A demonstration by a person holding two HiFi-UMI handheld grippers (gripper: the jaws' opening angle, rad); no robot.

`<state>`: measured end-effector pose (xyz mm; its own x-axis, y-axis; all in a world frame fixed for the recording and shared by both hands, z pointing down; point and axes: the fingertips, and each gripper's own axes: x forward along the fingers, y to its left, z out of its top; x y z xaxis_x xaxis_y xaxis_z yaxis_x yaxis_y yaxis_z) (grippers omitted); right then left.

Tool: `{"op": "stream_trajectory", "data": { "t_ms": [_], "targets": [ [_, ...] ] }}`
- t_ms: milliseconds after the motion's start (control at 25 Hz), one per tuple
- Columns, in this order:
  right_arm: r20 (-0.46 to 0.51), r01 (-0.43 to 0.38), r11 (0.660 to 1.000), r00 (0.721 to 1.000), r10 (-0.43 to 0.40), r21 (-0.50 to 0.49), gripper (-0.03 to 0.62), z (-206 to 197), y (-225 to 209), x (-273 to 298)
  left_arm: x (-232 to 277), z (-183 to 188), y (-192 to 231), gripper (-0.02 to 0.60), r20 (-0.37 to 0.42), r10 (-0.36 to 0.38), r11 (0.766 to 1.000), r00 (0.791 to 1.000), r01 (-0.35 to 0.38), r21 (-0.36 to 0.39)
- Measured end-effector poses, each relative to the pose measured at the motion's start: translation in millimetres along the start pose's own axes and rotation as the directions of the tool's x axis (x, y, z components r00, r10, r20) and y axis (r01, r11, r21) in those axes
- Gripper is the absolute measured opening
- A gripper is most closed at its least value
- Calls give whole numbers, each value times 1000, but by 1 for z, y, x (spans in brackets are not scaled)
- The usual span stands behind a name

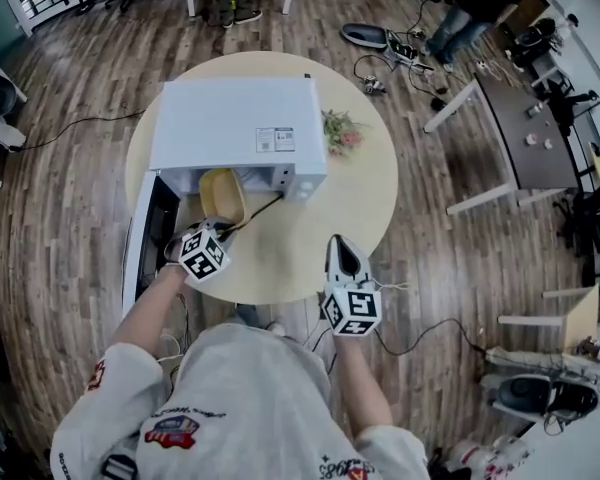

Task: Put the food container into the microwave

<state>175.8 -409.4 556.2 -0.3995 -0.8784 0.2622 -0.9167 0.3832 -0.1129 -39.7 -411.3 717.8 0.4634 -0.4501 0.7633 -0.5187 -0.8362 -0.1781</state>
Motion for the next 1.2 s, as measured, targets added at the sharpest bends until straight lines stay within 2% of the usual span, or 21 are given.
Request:
{"op": "stream_trajectory", "data": {
  "t_ms": [240,600,1200],
  "targets": [
    [-25,6,1000,1000,-6,-7,0,-16,2,12,26,-2,22,11,-39,-15,998,999,17,56],
    [-14,19,1000,1000,-19,-7,0,-14,2,25,57,-15,57,11,-128,-10,992,992,25,122],
    [-33,83,996,996,-82,16,0,-25,-26,19,104,-28,106,12,-277,32,972,960,34,233]
  ]
}}
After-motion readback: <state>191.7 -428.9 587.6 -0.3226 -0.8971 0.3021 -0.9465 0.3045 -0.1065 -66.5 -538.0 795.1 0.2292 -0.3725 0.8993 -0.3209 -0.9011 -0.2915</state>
